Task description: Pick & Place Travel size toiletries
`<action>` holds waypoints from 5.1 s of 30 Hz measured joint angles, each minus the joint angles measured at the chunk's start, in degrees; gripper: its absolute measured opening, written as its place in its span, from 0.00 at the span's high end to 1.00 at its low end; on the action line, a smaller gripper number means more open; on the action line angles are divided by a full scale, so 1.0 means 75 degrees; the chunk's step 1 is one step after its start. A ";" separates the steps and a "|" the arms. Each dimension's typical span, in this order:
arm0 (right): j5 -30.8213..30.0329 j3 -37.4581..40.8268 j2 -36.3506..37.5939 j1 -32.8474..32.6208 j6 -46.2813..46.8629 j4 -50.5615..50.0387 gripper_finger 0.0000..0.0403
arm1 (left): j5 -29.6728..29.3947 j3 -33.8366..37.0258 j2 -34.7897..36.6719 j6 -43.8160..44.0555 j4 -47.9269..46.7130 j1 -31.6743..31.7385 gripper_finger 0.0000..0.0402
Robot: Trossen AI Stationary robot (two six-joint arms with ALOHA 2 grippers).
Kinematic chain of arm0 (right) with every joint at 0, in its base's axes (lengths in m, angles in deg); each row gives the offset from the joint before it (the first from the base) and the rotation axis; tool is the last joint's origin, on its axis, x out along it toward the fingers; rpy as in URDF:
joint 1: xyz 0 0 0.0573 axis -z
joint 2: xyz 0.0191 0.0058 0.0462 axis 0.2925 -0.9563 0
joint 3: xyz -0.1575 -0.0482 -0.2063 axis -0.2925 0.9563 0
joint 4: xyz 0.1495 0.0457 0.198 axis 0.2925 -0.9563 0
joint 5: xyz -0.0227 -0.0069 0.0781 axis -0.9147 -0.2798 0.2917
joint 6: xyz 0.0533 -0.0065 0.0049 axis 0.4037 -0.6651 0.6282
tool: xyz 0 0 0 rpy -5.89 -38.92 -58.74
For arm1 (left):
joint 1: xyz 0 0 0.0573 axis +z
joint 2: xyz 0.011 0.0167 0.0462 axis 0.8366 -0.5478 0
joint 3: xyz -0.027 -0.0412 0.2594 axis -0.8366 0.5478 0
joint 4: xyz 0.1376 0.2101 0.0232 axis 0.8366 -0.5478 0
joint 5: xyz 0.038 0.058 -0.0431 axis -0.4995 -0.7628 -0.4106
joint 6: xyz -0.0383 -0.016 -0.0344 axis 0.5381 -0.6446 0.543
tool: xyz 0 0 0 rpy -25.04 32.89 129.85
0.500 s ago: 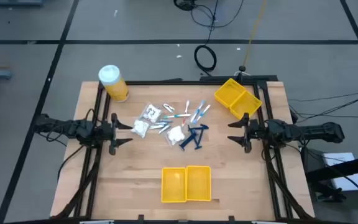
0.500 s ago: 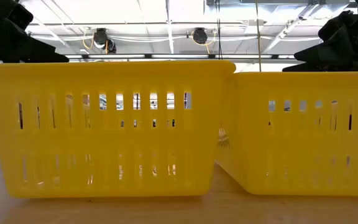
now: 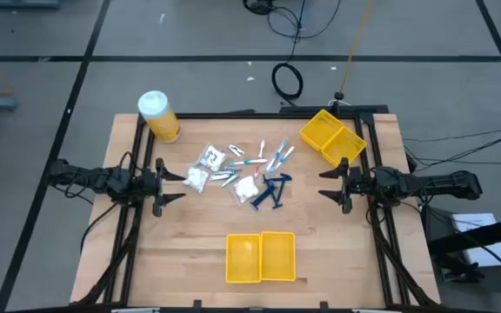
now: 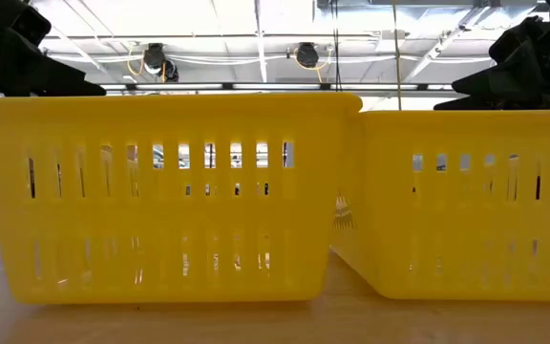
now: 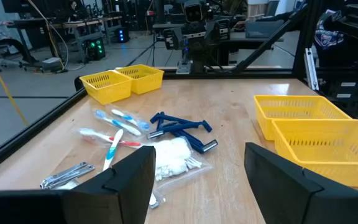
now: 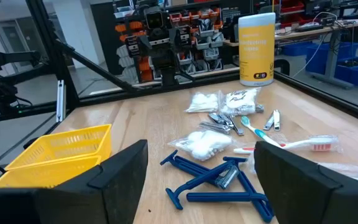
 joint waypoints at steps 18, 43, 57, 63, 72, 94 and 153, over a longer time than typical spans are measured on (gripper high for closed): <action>-0.0001 0.0000 0.0000 0.0002 -0.0001 0.0000 0.31 | 0.0001 0.0000 0.0000 0.0000 0.0000 -0.0001 0.39; 0.0000 0.0000 0.0000 0.0002 0.0000 0.0000 0.31 | 0.0000 0.0003 0.0000 -0.0001 0.0000 -0.0001 0.39; -0.0001 0.0001 0.0000 0.0002 -0.0001 0.0000 0.31 | 0.0002 0.0003 0.0000 -0.0001 0.0000 -0.0001 0.39; 0.0000 -0.0002 0.0000 0.0002 -0.0001 0.0000 0.31 | 0.0002 0.0003 0.0000 -0.0001 0.0000 -0.0001 0.39; 0.0000 -0.0001 0.0000 0.0002 0.0000 0.0001 0.31 | 0.0000 0.0003 0.0000 0.0001 0.0000 0.0000 0.39; 0.0001 -0.0002 0.0000 0.0001 -0.0001 0.0000 0.31 | -0.1330 0.0006 0.0000 -0.1226 0.0622 0.0042 0.39; 0.0002 -0.0002 -0.0003 0.0002 -0.0001 0.0000 0.31 | 0.0713 -0.3515 -0.9807 0.7005 -0.2766 0.3143 0.39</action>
